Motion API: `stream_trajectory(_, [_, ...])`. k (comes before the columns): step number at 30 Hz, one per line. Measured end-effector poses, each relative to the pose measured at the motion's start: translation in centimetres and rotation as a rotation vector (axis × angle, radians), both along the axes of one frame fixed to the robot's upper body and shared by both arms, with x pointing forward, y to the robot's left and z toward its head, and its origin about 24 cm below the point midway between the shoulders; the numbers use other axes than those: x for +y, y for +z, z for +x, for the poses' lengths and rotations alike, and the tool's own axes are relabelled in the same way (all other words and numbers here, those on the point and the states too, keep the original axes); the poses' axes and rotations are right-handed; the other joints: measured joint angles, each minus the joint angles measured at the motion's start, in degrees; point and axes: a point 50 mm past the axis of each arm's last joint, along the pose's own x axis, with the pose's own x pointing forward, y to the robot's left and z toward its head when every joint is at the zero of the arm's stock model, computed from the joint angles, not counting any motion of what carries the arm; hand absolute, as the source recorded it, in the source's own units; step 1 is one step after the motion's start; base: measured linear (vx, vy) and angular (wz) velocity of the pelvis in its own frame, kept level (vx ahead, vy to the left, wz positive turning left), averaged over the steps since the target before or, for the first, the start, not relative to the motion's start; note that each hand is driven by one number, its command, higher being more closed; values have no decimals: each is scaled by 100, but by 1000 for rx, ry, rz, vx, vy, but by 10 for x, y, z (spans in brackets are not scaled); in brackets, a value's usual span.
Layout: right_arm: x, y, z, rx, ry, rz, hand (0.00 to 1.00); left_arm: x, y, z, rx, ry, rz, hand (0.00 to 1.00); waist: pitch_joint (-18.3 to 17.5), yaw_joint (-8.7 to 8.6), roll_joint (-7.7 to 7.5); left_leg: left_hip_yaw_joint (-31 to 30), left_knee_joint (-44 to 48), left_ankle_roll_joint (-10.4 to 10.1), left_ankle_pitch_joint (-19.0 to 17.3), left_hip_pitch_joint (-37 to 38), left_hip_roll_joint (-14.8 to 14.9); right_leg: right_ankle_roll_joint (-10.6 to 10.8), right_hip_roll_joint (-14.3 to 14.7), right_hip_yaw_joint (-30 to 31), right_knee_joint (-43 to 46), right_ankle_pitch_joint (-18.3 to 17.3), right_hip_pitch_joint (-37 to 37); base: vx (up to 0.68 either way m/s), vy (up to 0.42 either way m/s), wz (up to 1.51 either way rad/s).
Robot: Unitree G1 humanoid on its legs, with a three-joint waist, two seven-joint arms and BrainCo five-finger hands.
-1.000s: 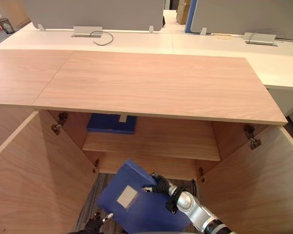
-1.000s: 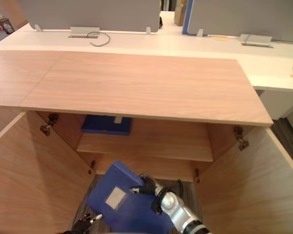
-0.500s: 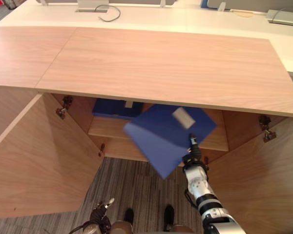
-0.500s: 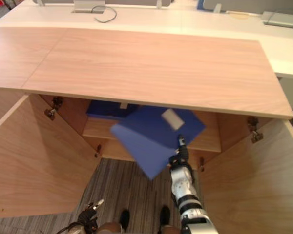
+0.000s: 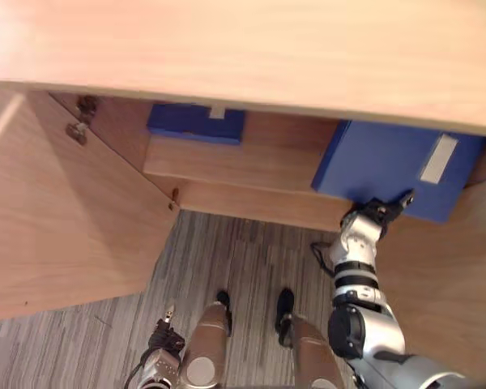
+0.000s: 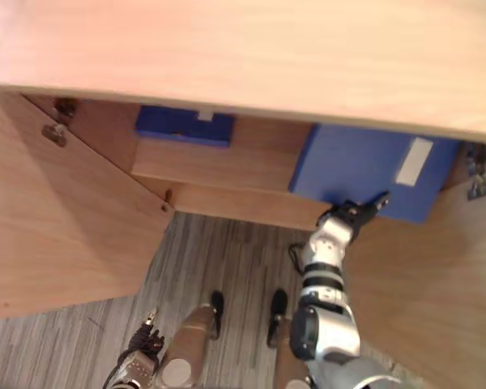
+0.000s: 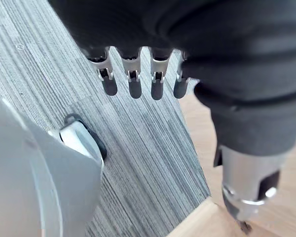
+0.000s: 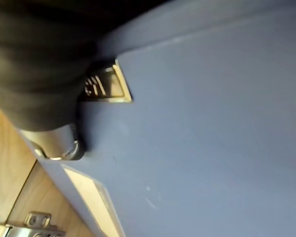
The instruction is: Walk over to the cabinet, pick up the folder, carry it to the office cabinet, place the folder inside the office cabinet, then close the office cabinet door
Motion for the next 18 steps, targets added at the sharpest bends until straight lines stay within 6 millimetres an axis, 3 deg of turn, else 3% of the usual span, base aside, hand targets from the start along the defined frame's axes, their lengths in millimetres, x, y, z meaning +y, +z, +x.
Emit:
stream_trajectory(2, [2,22,8,-42,0,14,100,0,2,6,-2,29,0,0,121,19,-15,-5,613,18,-234,-445,-6,21,-28,92,706,-283,-512,-249,-53,-4])
stream_trajectory(3, [3,51,15,-84,5,36,100,2,8,16,-14,64,4,0,252,10,-23,-10,1294,48,-460,-990,-51,69,-119,151,1513,-578,-1135,-227,-28,3])
stream_trajectory(4, [0,60,16,-93,-1,35,100,1,10,20,-26,67,3,0,300,19,-29,-13,1488,57,-507,-1168,-95,79,-182,166,1768,-666,-1333,-217,-23,11])
stream_trajectory(7, [-24,94,14,-126,-62,9,100,4,17,24,-74,86,21,0,533,52,-3,-82,2237,93,-668,-1900,-292,140,-407,220,2663,-960,-2093,-175,14,30])
stream_trajectory(10, [-45,118,10,-176,-110,-2,100,17,12,4,-44,109,54,0,746,109,71,-185,2584,102,-711,-2313,-374,154,-503,188,3001,-1025,-2455,-127,59,19])
stream_trajectory(14, [-62,148,5,-234,-144,4,100,17,6,-14,-8,94,62,0,819,206,168,-186,2633,116,-653,-2557,-484,172,-630,197,3136,-1042,-2694,-63,65,18])
stream_trajectory(18, [-69,165,2,-264,-144,27,100,15,6,-15,-5,64,73,0,829,222,188,-202,2484,113,-576,-2562,-582,157,-740,171,3119,-1065,-2723,-15,37,17])
